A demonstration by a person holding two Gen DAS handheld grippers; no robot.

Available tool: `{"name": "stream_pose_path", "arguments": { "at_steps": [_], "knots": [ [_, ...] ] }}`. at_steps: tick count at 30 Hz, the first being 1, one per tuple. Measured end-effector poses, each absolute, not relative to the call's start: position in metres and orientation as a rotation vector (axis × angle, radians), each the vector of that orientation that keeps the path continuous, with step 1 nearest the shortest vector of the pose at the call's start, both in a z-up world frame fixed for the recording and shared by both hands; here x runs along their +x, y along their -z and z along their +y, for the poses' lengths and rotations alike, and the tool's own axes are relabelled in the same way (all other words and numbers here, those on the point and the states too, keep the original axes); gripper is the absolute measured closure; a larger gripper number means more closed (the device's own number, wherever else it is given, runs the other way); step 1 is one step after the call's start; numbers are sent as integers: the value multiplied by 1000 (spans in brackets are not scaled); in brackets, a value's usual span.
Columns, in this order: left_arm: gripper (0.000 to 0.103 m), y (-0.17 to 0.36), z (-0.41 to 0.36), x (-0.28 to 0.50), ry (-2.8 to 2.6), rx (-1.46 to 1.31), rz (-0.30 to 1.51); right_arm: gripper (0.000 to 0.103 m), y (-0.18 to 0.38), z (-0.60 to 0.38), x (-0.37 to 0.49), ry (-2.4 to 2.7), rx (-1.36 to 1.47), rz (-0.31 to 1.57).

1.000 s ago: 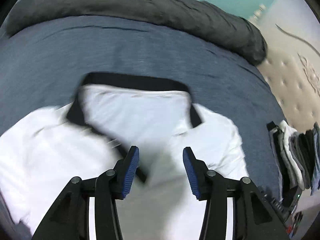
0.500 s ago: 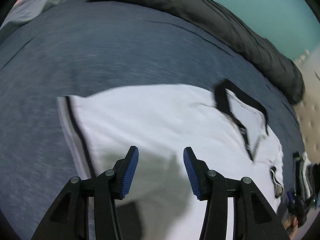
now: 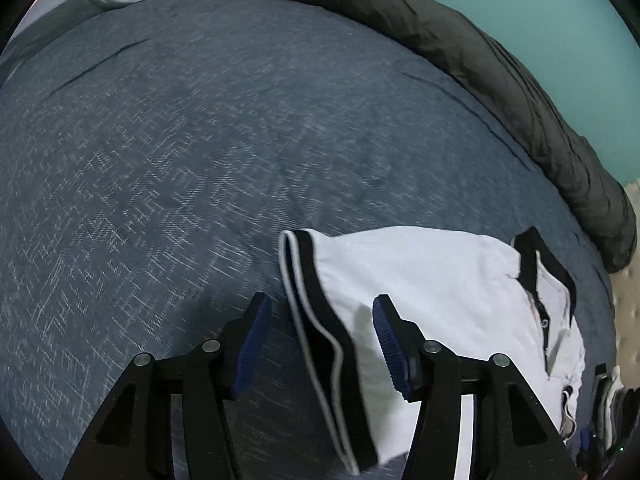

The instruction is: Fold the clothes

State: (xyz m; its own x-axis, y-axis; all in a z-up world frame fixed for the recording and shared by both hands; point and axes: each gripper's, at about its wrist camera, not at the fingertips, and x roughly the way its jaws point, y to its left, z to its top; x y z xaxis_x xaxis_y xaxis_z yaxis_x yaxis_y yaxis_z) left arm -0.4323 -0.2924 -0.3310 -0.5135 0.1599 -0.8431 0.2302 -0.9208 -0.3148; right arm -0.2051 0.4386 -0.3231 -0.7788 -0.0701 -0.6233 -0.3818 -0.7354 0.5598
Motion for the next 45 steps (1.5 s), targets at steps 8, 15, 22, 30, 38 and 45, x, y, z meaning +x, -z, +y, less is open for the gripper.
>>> {"name": "stream_pose_path", "arguments": {
  "at_steps": [8, 15, 22, 30, 38, 45],
  "knots": [
    [46, 340, -295, -443, 2646, 1521, 585, 73, 322, 432, -208, -2614, -954, 1013],
    [92, 336, -281, -446, 2706, 1539, 511, 73, 323, 432, -209, -2616, -961, 1011],
    [97, 309, -260, -439, 2805, 1496, 458, 73, 324, 434, -208, -2616, -965, 1030],
    [97, 262, -185, -421, 3001, 1484, 237, 73, 321, 438, -206, -2613, -953, 1062],
    [97, 265, -93, -392, 3112, 1587, -81, 73, 319, 445, -203, -2608, -937, 1114],
    [97, 295, -52, -360, 3089, 1691, -303, 73, 318, 444, -204, -2613, -944, 1131]
  ]
}}
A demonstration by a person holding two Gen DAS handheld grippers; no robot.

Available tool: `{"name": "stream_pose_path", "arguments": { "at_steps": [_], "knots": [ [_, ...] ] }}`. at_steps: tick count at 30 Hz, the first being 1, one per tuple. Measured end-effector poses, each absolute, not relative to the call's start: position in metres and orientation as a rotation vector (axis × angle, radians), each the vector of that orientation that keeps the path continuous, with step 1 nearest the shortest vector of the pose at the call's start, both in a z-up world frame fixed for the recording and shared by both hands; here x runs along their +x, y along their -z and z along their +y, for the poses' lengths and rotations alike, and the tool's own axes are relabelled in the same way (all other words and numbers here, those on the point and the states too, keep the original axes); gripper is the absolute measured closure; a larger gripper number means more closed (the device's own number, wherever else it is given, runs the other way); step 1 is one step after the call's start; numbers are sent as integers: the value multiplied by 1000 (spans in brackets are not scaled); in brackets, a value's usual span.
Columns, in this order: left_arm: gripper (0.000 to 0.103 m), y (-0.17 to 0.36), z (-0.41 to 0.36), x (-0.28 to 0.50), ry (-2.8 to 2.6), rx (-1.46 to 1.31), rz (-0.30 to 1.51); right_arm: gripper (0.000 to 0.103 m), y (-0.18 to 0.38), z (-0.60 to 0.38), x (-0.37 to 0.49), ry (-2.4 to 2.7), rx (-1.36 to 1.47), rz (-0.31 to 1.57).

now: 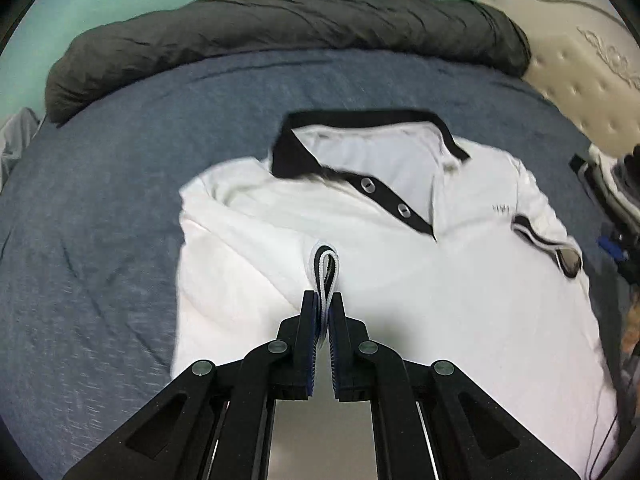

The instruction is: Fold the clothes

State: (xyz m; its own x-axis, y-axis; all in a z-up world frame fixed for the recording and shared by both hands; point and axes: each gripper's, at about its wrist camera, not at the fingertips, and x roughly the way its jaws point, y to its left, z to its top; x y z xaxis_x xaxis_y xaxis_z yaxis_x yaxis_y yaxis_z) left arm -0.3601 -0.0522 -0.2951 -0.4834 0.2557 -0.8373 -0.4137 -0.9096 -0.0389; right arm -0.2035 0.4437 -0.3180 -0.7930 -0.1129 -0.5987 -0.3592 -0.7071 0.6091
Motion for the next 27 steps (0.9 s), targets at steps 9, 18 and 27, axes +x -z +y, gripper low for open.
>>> {"name": "stream_pose_path", "arguments": {
  "at_steps": [9, 18, 27],
  "knots": [
    [67, 308, -71, -355, -2417, -1354, 132, 73, 319, 440, -205, -2622, -964, 1144],
    [63, 315, -161, -337, -2623, -1374, -138, 73, 317, 427, -211, -2659, -991, 1069],
    [63, 330, -197, -331, -2660, -1338, -359, 58, 315, 408, -217, -2714, -1043, 966]
  ]
}}
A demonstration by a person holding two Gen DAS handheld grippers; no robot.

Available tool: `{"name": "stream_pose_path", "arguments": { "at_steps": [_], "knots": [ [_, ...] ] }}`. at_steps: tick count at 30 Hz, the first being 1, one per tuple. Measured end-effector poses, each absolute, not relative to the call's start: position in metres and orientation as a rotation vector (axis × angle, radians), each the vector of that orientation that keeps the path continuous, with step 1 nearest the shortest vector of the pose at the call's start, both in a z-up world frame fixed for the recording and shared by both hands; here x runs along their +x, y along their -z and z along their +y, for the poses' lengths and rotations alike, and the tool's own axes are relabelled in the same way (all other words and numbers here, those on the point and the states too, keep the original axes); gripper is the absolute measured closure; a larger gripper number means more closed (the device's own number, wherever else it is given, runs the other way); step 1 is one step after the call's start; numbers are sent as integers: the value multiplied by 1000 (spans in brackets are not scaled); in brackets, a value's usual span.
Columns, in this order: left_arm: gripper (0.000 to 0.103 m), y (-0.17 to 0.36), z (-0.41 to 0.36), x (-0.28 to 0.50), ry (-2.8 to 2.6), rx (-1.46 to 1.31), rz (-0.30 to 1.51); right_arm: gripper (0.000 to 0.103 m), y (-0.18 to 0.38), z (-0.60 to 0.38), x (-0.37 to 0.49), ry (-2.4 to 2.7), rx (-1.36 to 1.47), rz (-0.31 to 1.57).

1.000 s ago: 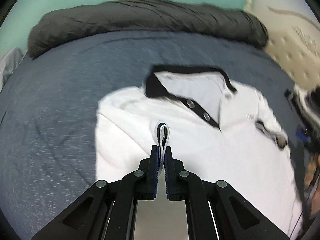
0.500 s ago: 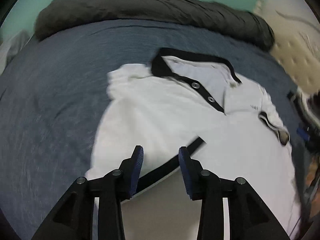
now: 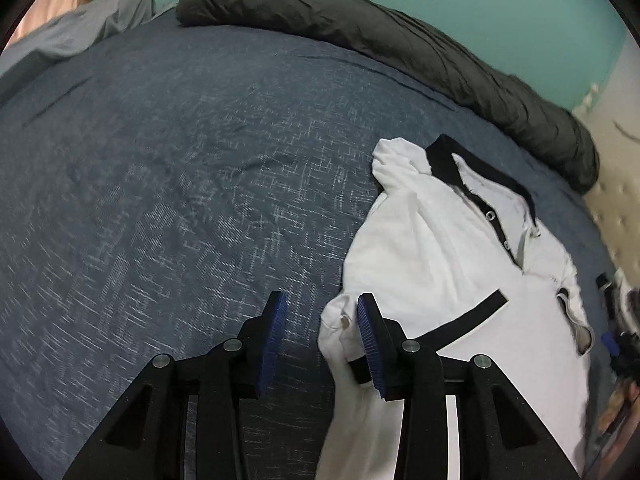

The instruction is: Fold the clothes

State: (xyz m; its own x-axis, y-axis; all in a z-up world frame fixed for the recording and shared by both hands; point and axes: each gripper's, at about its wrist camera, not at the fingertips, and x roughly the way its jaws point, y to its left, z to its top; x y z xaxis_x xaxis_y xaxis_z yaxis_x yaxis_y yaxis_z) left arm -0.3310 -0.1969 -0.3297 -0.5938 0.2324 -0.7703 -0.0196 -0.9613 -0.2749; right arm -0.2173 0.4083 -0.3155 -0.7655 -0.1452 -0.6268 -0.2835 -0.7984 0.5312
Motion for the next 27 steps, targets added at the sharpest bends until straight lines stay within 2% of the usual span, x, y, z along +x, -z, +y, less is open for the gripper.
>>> {"name": "stream_pose_path", "arguments": {
  "at_steps": [4, 10, 20, 21, 23, 27],
  "knots": [
    [63, 333, -195, -324, -2628, -1303, -390, 58, 310, 393, -217, -2734, -1073, 906],
    [63, 340, -212, -319, -2573, -1260, -543, 54, 285, 363, -233, -2817, -1105, 800],
    [63, 349, -219, -320, -2516, -1243, -541, 53, 257, 284, -284, -2982, -1258, 633],
    [65, 350, -219, -320, -2508, -1250, -536, 53, 255, 276, -288, -2992, -1268, 622],
    [74, 355, -221, -322, -2478, -1265, -557, 53, 252, 261, -296, -3011, -1288, 599],
    [82, 360, -224, -324, -2450, -1261, -585, 53, 245, 231, -313, -3050, -1330, 551]
  ]
}}
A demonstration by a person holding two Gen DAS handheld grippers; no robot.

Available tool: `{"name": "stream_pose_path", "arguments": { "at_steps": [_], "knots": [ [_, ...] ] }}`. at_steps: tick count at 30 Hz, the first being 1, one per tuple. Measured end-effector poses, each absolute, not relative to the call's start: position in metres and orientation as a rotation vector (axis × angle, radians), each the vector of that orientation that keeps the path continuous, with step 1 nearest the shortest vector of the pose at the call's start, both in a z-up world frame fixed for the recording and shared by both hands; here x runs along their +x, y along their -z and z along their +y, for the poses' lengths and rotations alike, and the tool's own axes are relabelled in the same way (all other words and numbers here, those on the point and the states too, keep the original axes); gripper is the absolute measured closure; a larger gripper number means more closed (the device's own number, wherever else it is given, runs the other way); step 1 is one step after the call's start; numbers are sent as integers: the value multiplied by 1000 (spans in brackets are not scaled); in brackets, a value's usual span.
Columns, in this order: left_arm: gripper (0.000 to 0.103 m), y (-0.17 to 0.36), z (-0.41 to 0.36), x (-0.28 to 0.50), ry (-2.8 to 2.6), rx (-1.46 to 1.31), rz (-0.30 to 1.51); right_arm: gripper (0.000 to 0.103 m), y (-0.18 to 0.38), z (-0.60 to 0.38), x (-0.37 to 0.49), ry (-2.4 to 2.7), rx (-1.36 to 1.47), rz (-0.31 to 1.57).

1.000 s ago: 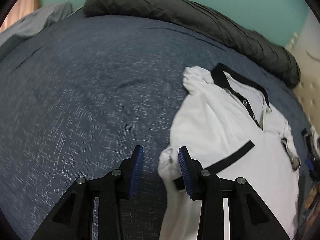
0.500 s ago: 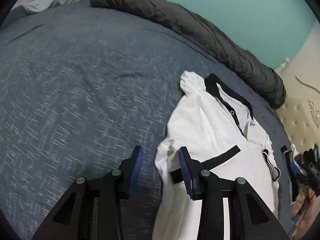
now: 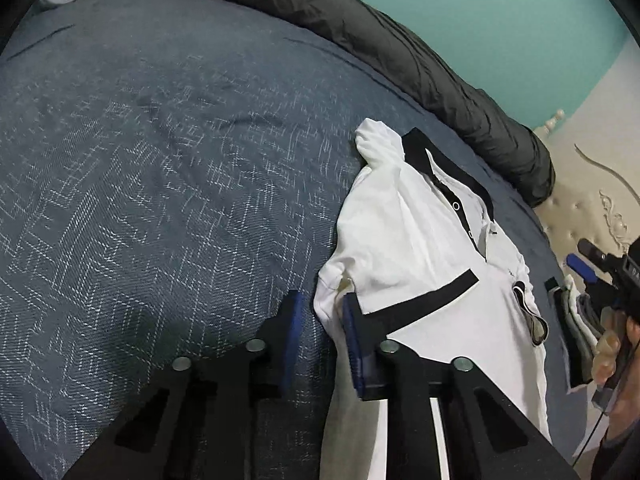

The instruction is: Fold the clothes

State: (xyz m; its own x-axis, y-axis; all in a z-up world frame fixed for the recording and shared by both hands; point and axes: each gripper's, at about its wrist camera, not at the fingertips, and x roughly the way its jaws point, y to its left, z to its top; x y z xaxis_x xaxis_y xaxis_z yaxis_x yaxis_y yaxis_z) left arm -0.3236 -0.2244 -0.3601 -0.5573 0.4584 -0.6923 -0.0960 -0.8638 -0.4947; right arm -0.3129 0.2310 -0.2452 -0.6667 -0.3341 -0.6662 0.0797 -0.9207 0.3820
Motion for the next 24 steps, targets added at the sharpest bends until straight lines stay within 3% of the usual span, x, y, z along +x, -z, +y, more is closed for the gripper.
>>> {"name": "stream_pose_path", "arguments": {
  "at_steps": [8, 24],
  "knots": [
    [100, 361, -227, -323, -2436, -1243, -620, 53, 249, 192, -331, 2576, 1200, -415],
    [102, 352, -245, -318, -2492, -1189, -652, 53, 270, 128, -383, 2450, 1314, -330]
  ]
}}
